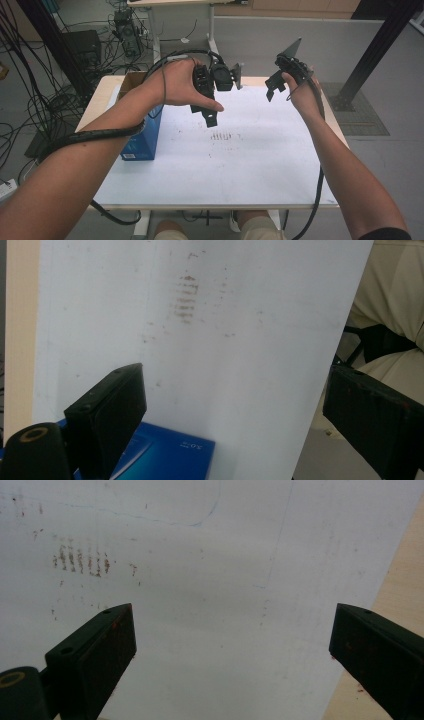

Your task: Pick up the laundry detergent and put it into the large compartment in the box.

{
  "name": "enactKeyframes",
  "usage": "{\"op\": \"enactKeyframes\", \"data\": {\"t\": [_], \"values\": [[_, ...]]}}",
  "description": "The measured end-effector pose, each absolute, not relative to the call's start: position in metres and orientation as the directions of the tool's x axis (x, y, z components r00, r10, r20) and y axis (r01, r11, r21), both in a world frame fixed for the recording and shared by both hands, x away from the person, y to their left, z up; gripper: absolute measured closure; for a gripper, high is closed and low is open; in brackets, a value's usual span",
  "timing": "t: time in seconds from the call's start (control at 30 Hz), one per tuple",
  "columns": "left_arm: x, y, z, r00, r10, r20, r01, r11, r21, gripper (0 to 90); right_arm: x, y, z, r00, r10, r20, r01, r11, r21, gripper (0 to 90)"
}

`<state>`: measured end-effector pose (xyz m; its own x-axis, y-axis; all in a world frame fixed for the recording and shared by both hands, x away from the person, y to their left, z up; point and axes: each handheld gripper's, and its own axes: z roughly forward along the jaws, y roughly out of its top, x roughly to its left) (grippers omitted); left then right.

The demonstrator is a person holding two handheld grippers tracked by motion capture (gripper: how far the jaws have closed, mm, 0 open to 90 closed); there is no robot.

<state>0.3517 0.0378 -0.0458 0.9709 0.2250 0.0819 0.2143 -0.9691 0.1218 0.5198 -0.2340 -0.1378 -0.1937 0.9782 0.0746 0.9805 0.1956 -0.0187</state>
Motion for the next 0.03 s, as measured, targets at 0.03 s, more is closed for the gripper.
{"op": "enactKeyframes", "data": {"t": [0.03], "values": [[0.3516,0.0392,-0.0461,0.97,0.228,0.082,0.216,-0.968,0.127,10.7,0.5195,-0.2333,-0.1378,-0.197,0.978,0.072,0.98,0.199,-0.018,4.7]]}}
